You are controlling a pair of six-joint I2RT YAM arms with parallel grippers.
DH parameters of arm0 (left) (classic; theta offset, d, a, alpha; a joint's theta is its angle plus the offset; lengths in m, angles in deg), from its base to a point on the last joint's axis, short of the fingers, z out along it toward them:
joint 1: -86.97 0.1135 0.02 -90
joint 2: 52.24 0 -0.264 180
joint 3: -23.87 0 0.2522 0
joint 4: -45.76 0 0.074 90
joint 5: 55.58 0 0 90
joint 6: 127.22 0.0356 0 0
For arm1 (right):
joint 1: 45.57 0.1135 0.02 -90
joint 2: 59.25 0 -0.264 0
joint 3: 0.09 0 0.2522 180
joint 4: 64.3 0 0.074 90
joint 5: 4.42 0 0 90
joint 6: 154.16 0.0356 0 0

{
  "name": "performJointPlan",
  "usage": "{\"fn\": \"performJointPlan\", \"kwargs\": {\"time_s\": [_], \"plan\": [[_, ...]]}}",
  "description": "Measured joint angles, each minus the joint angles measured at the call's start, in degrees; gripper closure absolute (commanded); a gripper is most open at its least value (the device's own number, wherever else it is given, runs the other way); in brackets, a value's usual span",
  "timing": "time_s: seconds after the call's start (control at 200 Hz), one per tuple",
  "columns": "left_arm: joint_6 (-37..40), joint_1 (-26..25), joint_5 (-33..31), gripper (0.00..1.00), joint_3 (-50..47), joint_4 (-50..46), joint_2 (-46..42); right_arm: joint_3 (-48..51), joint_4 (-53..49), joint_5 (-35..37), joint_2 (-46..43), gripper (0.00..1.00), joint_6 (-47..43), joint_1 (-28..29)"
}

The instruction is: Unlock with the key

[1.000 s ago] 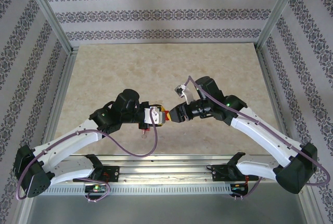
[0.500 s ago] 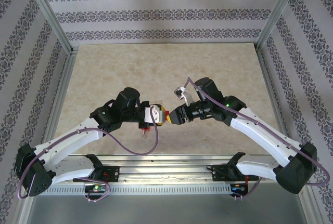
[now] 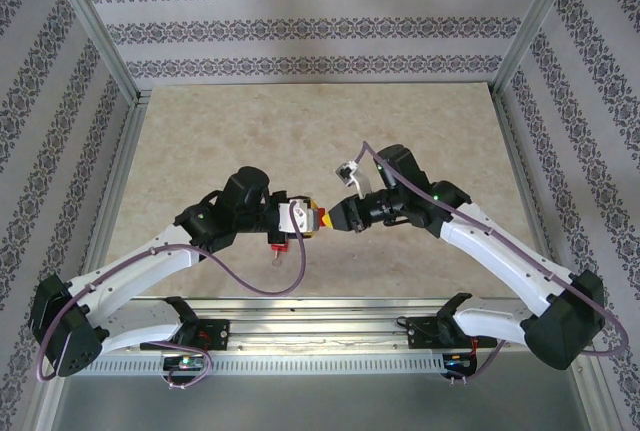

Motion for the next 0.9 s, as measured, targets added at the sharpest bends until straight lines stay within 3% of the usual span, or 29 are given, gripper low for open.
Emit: {"fn": "performJointPlan", "kwargs": {"time_s": [0.185,0.265,0.465,0.899], "plan": [[1.44,0.42,-3.23,1.0,-0.39,7.63,2.95,-0.7,2.6,-5.29,2.6,0.81,6.16,-5.57],[1.9,0.76,-3.76,1.0,-0.39,11.1,4.81,-0.83,3.45,-7.02,3.39,0.69,8.87,-7.89],[3.02,1.11,-1.38,1.0,-0.2,15.43,9.03,-1.46,4.42,-7.72,3.72,0.57,11.87,-12.11],[3.37,1.14,1.66,1.0,2.67,16.17,11.74,-1.7,3.52,-7.74,4.02,0.47,9.6,-11.69]]}}
